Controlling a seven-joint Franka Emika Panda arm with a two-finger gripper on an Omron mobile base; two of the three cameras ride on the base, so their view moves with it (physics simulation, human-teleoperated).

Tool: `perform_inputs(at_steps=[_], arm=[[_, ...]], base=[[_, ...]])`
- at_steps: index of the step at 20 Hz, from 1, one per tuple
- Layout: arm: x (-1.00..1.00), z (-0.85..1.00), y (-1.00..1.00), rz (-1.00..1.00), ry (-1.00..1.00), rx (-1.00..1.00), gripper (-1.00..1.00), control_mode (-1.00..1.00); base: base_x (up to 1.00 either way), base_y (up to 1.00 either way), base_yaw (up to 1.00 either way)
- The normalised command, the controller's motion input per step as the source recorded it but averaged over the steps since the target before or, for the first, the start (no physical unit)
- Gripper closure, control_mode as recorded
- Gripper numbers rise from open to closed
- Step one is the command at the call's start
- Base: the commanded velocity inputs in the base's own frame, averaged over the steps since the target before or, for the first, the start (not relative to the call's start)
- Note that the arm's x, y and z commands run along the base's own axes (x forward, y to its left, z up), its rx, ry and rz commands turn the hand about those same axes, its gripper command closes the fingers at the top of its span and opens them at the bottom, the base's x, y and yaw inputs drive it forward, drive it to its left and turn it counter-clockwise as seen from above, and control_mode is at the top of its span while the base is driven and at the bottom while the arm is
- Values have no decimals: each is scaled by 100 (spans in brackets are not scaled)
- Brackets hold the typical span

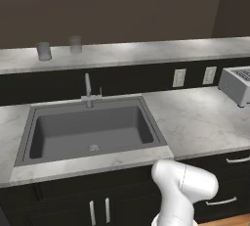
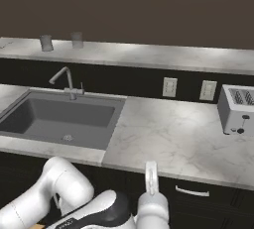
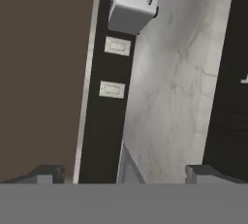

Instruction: Take the tongs from the drawer on the right and place them on the dining counter next to the tray containing the kebab skewer.

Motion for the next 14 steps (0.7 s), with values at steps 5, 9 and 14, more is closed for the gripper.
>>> perform_inputs(at_steps=[5, 9, 14], arm=[[-10, -18, -14, -3, -7, 5, -100, -100], [-4, -16, -5, -2, 0, 8, -100, -100], [-6, -18, -17, 0, 0, 11, -100, -100]], base=[[0, 0, 0], [0, 0, 0], [0, 0, 0]])
